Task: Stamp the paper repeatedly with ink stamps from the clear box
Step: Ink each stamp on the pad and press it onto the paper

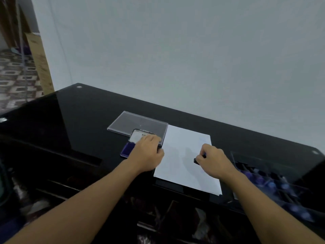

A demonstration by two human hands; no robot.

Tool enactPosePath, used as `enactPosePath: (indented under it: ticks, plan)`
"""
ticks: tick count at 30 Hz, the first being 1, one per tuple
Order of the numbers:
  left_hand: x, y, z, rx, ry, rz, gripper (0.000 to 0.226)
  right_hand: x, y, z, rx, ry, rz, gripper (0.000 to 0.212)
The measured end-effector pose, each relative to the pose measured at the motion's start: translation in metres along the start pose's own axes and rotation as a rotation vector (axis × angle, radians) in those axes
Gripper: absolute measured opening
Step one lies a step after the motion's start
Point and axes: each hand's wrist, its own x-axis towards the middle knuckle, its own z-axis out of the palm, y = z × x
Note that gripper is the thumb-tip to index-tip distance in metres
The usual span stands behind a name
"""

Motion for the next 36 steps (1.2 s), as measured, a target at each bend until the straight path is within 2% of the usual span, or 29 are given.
enactPosePath:
  ticks: [10,14,36]
  plan:
    - [0.001,0.029,0.045,0.066,-0.088,0.125,0.047,-0.001,0.034,-0.006,-0.005,0.003,0.068,0.017]
    - [-0.001,0.028,0.06,0.123,-0.058,0.174,0.045,0.001,0.042,-0.002,-0.022,-0.016,0.09,0.016]
    - [-0.01,0.019,0.076,0.178,-0.078,0.159,0.048,0.004,0.043,0.015,-0.135,-0.119,0.062,0.014]
